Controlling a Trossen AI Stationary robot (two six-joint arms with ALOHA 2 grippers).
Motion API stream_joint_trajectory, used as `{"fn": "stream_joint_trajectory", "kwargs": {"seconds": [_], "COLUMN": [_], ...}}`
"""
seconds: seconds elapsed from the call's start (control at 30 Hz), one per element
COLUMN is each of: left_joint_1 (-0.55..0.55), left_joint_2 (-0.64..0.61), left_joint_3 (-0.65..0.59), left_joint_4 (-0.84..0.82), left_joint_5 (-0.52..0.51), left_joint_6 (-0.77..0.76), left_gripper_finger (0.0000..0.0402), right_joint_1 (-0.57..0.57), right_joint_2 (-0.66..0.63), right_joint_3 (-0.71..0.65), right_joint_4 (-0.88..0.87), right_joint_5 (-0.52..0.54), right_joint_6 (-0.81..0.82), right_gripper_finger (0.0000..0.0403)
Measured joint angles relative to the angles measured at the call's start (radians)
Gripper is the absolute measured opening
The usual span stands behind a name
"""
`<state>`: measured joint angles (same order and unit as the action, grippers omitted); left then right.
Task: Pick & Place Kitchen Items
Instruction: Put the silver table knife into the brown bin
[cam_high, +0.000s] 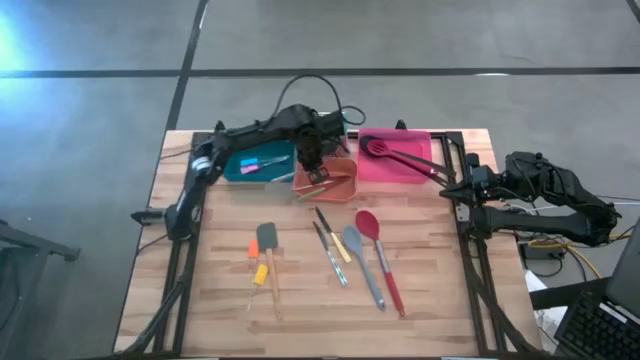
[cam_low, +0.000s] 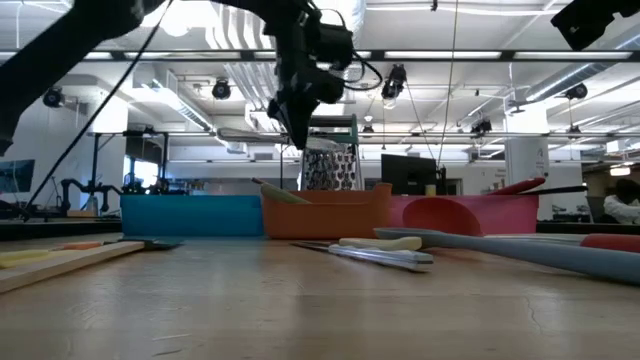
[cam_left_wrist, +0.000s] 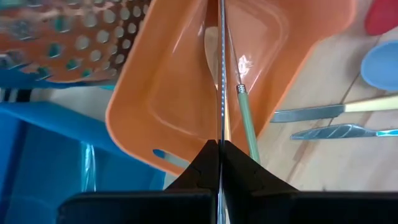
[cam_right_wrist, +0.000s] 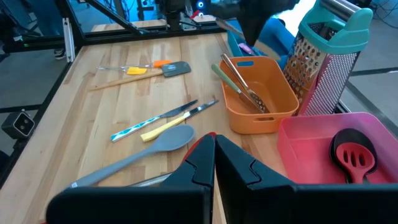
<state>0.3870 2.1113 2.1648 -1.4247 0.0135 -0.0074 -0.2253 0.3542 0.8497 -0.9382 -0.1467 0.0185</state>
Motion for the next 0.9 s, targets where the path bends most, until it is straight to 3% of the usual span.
{"fn": "stream_joint_trajectory", "kwargs": {"seconds": [0.4,0.9], "left_joint_1": [-0.013,-0.052], "left_joint_2": [0.117,0.132], "left_joint_3": [0.030,-0.043], "left_joint_4": [0.001,0.149], "left_joint_5": [-0.072,-0.074], "left_joint_6": [-0.020,-0.031], "left_gripper_finger": [0.0005,0.0005], "right_joint_1": [0.000,0.000], "right_joint_2": [0.000,0.000], "right_joint_3": [0.000,0.000], "right_joint_4": [0.000,0.000], "right_joint_5": [0.000,0.000], "right_joint_6": [0.000,0.000], "right_gripper_finger": [0.0008,0.0008]}}
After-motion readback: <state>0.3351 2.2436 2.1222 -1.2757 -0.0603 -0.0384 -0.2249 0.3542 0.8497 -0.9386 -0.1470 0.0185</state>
